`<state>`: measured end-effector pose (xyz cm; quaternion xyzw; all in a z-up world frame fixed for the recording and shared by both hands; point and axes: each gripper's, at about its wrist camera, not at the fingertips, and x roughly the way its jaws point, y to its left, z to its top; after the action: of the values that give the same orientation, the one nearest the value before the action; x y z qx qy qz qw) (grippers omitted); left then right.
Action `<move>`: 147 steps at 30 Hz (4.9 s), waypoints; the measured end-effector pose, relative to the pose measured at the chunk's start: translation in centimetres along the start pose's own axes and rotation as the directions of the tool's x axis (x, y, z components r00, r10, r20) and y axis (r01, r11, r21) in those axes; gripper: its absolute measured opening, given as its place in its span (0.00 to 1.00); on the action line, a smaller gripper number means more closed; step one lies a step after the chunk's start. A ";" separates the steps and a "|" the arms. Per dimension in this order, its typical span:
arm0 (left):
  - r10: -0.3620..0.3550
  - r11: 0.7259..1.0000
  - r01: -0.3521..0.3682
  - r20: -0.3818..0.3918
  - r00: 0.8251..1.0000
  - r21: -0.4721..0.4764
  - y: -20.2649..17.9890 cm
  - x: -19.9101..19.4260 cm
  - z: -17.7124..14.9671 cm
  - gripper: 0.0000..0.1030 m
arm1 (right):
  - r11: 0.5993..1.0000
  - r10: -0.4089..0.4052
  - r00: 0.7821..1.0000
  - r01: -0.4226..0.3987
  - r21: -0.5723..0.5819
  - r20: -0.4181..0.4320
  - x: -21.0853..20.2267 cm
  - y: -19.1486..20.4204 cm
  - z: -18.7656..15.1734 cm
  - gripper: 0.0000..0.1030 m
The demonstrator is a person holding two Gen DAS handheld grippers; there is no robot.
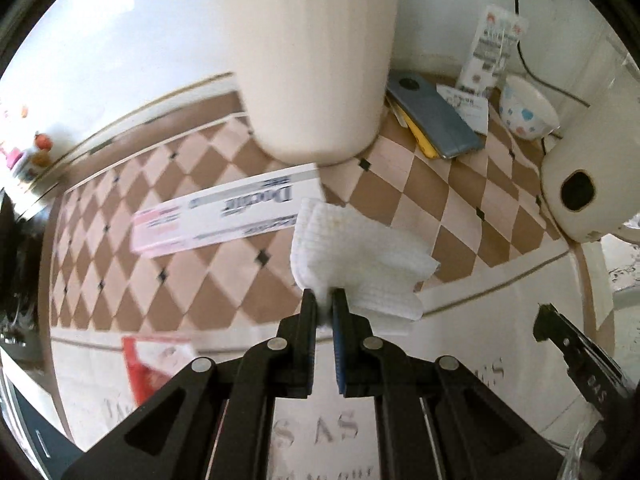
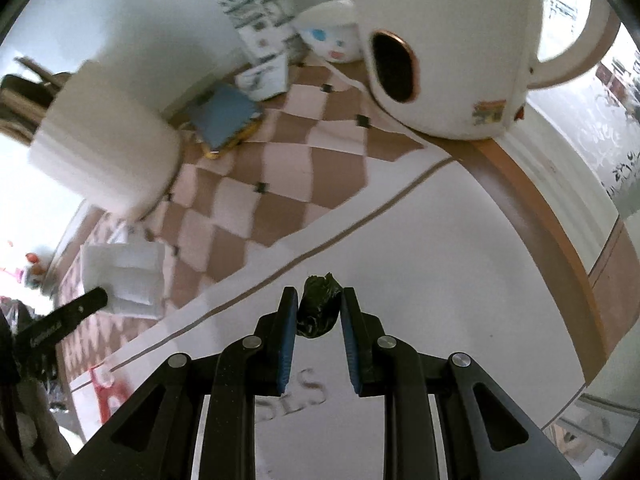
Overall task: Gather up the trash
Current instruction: 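Carry the dark scrap and white tissue down over the trash bin, then open both tools to drop the scrap and tissue into the bin, then raise both open tools from the bin back up to the counter, then grasp the Doctor toothpaste box with the right tool while the left grasps the red sugar bag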
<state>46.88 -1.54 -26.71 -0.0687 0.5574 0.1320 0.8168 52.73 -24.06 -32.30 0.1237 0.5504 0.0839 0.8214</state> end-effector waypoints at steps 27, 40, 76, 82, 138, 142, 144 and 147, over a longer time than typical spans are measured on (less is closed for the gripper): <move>0.157 0.947 -0.114 0.125 0.980 -0.300 21.1 -16.6 -29.7 0.05 | 0.893 0.219 0.976 -0.203 -0.402 -0.004 -16.4 16.4 -25.2 0.22; 0.110 0.820 -0.189 -0.175 0.978 -0.540 31.3 -5.6 -44.8 0.05 | 0.652 0.068 0.975 -0.203 -0.731 -0.210 -8.3 25.9 -44.3 0.22; -0.094 0.650 -0.296 -0.461 0.882 -0.699 37.3 27.1 -64.2 0.96 | 0.548 -0.271 0.791 -0.342 -0.763 -0.549 33.8 19.8 -67.3 0.95; 0.003 0.656 -0.342 -0.450 0.893 -0.673 36.8 19.7 -62.6 0.96 | 0.492 -0.277 0.841 -0.291 -0.820 -0.465 28.3 21.4 -65.7 0.99; -0.038 0.902 -0.028 -0.144 0.989 -0.432 23.0 -1.8 -19.1 0.94 | 0.825 0.125 0.944 -0.269 -0.497 -0.304 -9.2 21.2 -20.6 0.99; -0.074 0.931 -0.025 -0.254 0.964 -0.364 21.3 4.3 -15.6 0.92 | 0.839 0.075 0.924 -0.261 -0.477 -0.374 -3.0 19.3 -15.6 0.99; -0.093 0.939 -0.021 -0.313 0.945 -0.342 20.6 6.9 -14.7 0.89 | 0.848 0.066 0.899 -0.279 -0.450 -0.434 0.5 18.9 -14.2 0.99; -0.122 0.934 -0.006 -0.335 0.934 -0.357 20.3 8.2 -14.4 0.85 | 0.854 0.118 0.844 -0.355 -0.381 -0.524 4.5 18.5 -12.8 0.73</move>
<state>30.96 15.25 -38.95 -0.2531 0.6593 0.1910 0.6818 42.53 -3.75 -35.49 -0.0319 0.6806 0.3446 0.6458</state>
